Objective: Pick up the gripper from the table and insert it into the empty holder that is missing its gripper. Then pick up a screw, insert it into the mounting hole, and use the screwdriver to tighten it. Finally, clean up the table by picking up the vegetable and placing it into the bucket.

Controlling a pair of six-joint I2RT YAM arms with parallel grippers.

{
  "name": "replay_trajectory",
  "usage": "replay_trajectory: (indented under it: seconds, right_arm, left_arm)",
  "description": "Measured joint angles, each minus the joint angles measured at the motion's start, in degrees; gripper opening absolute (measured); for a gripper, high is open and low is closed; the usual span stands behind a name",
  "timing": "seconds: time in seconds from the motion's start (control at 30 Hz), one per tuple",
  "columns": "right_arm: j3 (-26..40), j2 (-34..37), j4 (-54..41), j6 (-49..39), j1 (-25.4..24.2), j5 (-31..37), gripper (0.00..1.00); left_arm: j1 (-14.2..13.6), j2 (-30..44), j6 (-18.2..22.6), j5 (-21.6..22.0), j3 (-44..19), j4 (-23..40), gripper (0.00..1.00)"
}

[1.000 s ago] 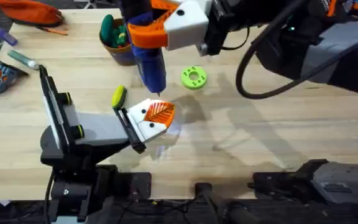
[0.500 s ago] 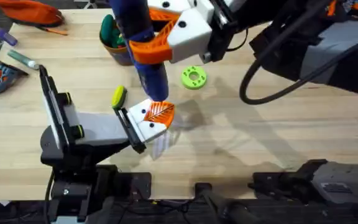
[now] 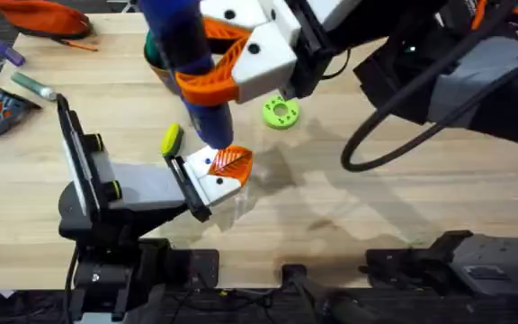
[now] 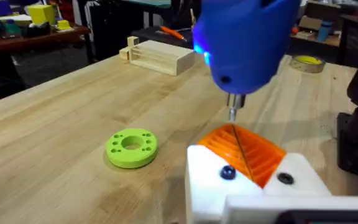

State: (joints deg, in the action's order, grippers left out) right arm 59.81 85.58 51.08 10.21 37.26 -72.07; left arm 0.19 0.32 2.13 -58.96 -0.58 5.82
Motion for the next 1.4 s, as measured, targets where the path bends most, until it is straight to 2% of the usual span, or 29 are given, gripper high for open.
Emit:
replay_trajectory:
  seconds: [0.23, 0.5, 1.4]
  right_arm:
    - [-0.02, 0.41, 4.23, 0.74, 0.74, 0.58, 0.024]
    - [-0.04, 4.43, 9.59, 4.65, 1.33, 1.81, 0.024]
    - [-0.28, 4.70, 11.03, 8.68, 2.64, 1.96, 0.024]
  left_arm:
    - [0.00, -0.02, -0.02, 0.00, 0.00, -0.02, 0.006]
    - [0.00, -0.01, -0.01, 0.00, 0.00, 0.00, 0.006]
    - [0.00, -0.01, -0.02, 0.00, 0.00, -0.01, 0.006]
